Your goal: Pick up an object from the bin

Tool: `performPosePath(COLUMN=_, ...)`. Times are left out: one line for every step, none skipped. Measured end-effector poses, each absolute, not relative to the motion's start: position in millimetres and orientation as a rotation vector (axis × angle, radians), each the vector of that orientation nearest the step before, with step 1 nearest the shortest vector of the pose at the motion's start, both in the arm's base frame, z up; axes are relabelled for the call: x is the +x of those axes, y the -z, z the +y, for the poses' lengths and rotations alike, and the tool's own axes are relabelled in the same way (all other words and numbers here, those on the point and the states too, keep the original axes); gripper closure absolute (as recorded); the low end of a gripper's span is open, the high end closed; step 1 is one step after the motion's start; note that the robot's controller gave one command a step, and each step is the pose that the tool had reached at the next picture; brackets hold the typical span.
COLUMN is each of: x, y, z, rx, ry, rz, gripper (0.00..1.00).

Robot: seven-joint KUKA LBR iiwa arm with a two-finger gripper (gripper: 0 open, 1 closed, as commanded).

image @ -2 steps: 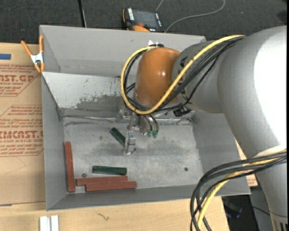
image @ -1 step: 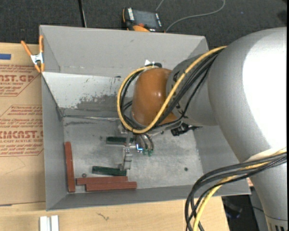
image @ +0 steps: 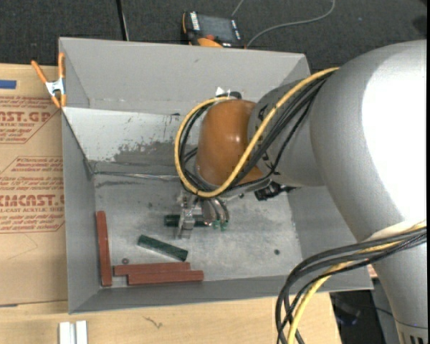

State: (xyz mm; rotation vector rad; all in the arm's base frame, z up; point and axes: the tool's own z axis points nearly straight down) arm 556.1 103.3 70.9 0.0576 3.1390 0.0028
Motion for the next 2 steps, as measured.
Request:
performPosePath(x=578.7, y=-182.2, z=90.8, rx=0.019, ry=-0.003, rz=3.130, gripper=1.00)
performPosePath(x=573.3, y=-252.0, z=89.3, rx=0.037, ry=-0.005, rz=3.131, gripper=1.00)
